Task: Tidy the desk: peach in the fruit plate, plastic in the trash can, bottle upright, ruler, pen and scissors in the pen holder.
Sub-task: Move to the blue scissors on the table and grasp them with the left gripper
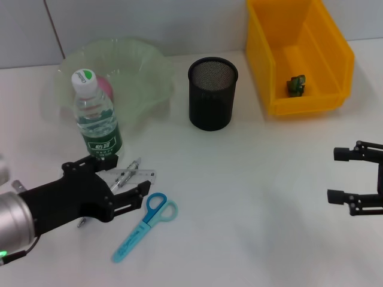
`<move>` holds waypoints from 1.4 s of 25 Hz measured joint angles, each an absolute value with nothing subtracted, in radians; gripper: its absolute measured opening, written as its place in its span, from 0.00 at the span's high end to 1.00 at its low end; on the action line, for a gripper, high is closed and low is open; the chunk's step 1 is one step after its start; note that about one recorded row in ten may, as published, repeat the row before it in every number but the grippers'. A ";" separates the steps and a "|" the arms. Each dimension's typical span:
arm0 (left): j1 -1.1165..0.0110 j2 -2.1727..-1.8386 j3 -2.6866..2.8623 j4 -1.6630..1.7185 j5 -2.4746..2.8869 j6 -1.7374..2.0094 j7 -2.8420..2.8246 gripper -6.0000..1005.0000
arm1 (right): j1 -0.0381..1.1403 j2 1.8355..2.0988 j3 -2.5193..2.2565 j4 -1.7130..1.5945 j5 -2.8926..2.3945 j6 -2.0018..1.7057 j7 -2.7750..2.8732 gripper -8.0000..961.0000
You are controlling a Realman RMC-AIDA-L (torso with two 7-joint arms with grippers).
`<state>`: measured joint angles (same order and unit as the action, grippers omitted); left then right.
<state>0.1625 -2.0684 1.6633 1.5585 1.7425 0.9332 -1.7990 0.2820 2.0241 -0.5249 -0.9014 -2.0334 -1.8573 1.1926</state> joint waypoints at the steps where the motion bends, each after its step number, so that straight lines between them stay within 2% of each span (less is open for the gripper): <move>1: 0.151 -2.069 1.674 1.580 1.810 0.930 -1.882 0.20 | 0.288 2.017 -0.524 -0.901 -2.043 -1.871 1.196 0.13; 4: 0.103 -2.069 1.712 1.665 2.045 0.937 -2.179 0.20 | 0.310 1.999 -0.505 -0.901 -2.057 -1.911 1.206 0.13; 9: 0.037 -2.068 1.733 1.750 2.228 1.026 -2.457 0.20 | 0.331 1.988 -0.451 -0.895 -2.058 -1.902 1.238 0.13; 17: -0.126 -2.071 1.794 1.811 2.493 1.221 -2.834 0.20 | 0.346 1.988 -0.401 -0.895 -2.054 -1.893 1.240 0.13; 22: -0.126 -2.071 1.794 1.811 2.493 1.221 -2.834 0.20 | 0.362 1.988 -0.391 -0.894 -2.053 -1.888 1.245 0.13; 26: -0.193 -2.080 1.842 1.810 2.596 1.305 -2.878 0.20 | 0.364 1.989 -0.390 -0.894 -2.052 -1.884 1.249 0.13; 31: -0.200 -2.079 1.847 1.806 2.604 1.326 -2.878 0.20 | 0.369 1.993 -0.390 -0.894 -2.051 -1.880 1.250 0.13; 35: -0.252 -2.079 1.867 1.780 2.611 1.398 -2.879 0.20 | 0.371 1.997 -0.390 -0.893 -2.051 -1.870 1.248 0.13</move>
